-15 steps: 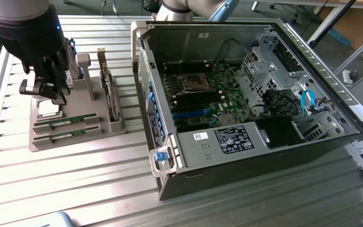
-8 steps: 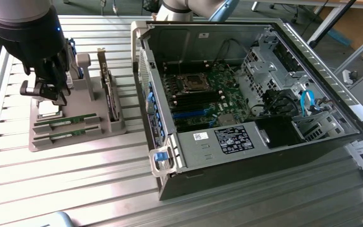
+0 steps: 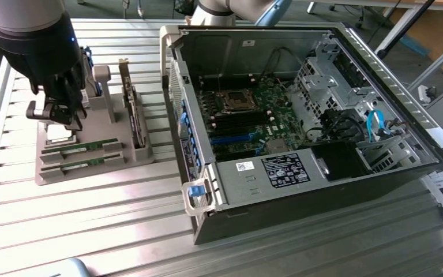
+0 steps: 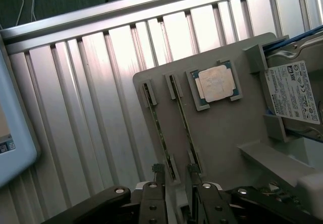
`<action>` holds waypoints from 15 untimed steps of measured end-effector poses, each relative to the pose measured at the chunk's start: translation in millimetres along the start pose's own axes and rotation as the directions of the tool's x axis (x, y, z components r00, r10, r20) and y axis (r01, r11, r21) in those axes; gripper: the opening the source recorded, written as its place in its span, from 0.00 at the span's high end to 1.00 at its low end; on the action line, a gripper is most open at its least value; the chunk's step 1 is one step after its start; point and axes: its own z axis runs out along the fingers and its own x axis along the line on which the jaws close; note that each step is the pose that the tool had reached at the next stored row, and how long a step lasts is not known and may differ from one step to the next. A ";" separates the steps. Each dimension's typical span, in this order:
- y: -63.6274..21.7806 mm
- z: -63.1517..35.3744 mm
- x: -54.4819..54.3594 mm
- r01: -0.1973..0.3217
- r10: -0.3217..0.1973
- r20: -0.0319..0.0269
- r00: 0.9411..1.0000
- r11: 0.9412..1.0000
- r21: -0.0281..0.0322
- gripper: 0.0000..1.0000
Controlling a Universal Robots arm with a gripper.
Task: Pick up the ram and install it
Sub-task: 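Pick up the ram and move it above insertion slot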
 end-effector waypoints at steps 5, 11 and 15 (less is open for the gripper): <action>0.0 1.8 0.0 0.000 0.000 0.000 1.000 1.000 0.000 0.70; 0.1 3.9 -0.1 0.000 0.000 0.000 1.000 1.000 0.000 0.70; 0.1 5.6 -0.1 0.000 0.000 0.000 1.000 1.000 0.000 0.70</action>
